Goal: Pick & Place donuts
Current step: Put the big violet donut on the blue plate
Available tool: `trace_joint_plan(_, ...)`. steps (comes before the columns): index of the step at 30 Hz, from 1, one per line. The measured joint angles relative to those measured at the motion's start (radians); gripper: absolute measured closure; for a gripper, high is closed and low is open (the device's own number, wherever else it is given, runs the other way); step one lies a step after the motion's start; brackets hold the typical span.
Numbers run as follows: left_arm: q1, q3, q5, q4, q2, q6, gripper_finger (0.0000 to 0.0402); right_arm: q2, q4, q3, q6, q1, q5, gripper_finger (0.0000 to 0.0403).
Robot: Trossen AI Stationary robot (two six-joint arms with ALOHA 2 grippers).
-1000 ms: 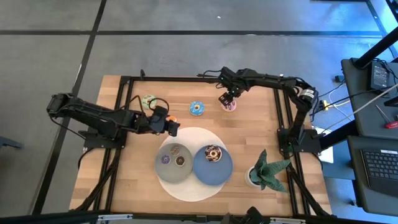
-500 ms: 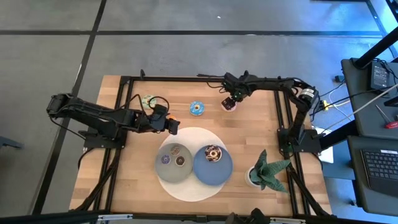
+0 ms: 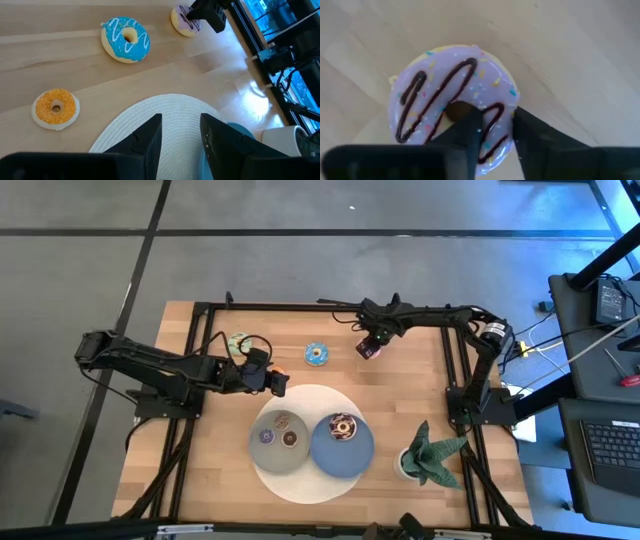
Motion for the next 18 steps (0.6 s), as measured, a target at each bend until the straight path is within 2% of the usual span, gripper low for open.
trace_joint_plan(8,0.0,0.0,-0.001,0.0,0.0,0.0,0.0273,-0.04,-0.004,0.0,-0.052,0.005,-0.009,0.0361)
trace_joint_plan(14,0.0,0.0,-0.018,0.0,0.0,-0.001,0.0274,-0.138,-0.027,0.0,-0.105,0.056,-0.115,0.0366)
trace_joint_plan(18,0.0,0.0,-0.037,0.0,0.0,0.0,0.0272,-0.215,-0.09,0.0,-0.086,0.146,-0.129,0.0366)
